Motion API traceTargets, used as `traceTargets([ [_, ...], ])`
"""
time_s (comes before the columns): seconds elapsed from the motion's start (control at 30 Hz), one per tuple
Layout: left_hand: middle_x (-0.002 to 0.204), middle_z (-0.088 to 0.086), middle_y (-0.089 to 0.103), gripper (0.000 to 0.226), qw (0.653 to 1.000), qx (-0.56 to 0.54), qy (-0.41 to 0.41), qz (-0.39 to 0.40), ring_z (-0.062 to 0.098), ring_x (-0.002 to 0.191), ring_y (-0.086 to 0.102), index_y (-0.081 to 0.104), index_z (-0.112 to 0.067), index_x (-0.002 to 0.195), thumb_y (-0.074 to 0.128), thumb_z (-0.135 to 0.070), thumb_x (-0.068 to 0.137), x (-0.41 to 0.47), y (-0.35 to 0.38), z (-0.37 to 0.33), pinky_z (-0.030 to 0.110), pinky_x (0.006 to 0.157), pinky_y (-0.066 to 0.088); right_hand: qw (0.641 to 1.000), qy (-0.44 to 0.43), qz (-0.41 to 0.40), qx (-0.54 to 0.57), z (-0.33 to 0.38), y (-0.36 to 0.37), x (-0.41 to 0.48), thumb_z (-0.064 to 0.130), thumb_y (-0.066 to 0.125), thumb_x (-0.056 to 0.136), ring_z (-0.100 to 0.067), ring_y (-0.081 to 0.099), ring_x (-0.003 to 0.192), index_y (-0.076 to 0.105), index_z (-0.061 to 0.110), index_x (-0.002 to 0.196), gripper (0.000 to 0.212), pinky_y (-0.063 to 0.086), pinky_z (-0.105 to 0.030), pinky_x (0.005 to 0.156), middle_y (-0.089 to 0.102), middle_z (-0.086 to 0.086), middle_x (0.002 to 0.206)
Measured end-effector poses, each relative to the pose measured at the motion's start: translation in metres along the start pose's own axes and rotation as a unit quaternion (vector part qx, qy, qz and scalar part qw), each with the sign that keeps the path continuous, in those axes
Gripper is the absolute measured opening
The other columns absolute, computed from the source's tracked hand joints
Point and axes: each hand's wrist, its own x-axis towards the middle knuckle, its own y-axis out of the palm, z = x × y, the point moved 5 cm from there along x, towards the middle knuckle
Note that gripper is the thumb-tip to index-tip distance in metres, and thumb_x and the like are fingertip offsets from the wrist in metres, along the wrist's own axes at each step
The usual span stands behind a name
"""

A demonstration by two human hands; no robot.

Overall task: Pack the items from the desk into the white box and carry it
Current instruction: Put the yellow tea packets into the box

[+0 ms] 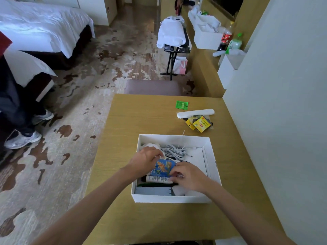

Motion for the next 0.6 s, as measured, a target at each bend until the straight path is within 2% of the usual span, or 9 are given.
traceTargets([
  [0.07, 0.107, 0.004, 0.067, 0.031, 1.000, -0.002, 0.010, -0.003, 0.021, 0.103, 0.057, 0.068, -0.012, 0.104, 0.042, -0.004, 0.090, 0.008, -0.005, 0.001, 0.034, 0.086, 0.047, 0.998, 0.026, -0.035, 0.036, -0.003, -0.017, -0.001, 0.027, 0.068, 0.087, -0.011, 0.058, 0.084, 0.072, 0.018, 0.096, 0.013, 0.050, -0.030, 0.074, 0.065, 0.003, 0.090],
  [0.17, 0.104, 0.001, 0.067, 0.028, 0.999, -0.004, 0.046, 0.005, 0.019, 0.102, 0.056, 0.068, -0.013, 0.099, 0.042, -0.006, 0.091, 0.031, -0.012, -0.002, 0.036, 0.084, 0.048, 0.987, 0.078, -0.111, 0.082, -0.011, -0.050, -0.006, 0.025, 0.064, 0.089, -0.006, 0.059, 0.080, 0.072, 0.020, 0.094, 0.010, 0.049, -0.023, 0.071, 0.068, 0.008, 0.087],
  [0.33, 0.106, 0.001, 0.065, 0.025, 0.997, -0.005, 0.070, 0.022, 0.019, 0.102, 0.055, 0.065, -0.014, 0.102, 0.043, -0.011, 0.092, 0.092, -0.012, -0.018, 0.037, 0.082, 0.050, 0.931, 0.222, -0.233, 0.171, -0.053, -0.103, -0.005, 0.037, 0.060, 0.091, 0.004, 0.057, 0.081, 0.065, 0.036, 0.087, 0.007, 0.042, -0.011, 0.068, 0.065, 0.016, 0.085],
  [0.4, 0.108, 0.004, 0.064, 0.023, 0.998, -0.016, 0.052, 0.042, 0.024, 0.101, 0.057, 0.064, -0.012, 0.104, 0.044, -0.011, 0.092, 0.123, -0.005, -0.018, 0.036, 0.082, 0.049, 0.925, 0.241, -0.250, 0.156, -0.071, -0.121, 0.005, 0.034, 0.059, 0.092, 0.003, 0.057, 0.077, 0.065, 0.033, 0.087, 0.008, 0.042, -0.014, 0.067, 0.066, 0.013, 0.084],
  [0.47, 0.115, 0.007, 0.060, 0.024, 0.996, -0.028, 0.013, 0.089, 0.027, 0.101, 0.058, 0.062, -0.012, 0.109, 0.045, -0.013, 0.092, 0.152, 0.009, -0.011, 0.038, 0.085, 0.050, 0.926, 0.244, -0.250, 0.143, -0.091, -0.135, 0.019, 0.028, 0.058, 0.093, 0.000, 0.057, 0.077, 0.067, 0.023, 0.094, 0.011, 0.042, -0.016, 0.065, 0.067, 0.005, 0.088],
  [0.6, 0.117, 0.008, 0.061, 0.030, 0.988, -0.033, -0.064, 0.136, 0.027, 0.100, 0.060, 0.060, -0.017, 0.112, 0.044, -0.012, 0.088, 0.202, 0.041, 0.009, 0.037, 0.084, 0.052, 0.925, 0.286, -0.209, 0.138, -0.145, -0.143, 0.058, 0.028, 0.055, 0.095, -0.006, 0.058, 0.084, 0.063, 0.015, 0.108, 0.020, 0.037, -0.016, 0.062, 0.065, 0.000, 0.100],
])
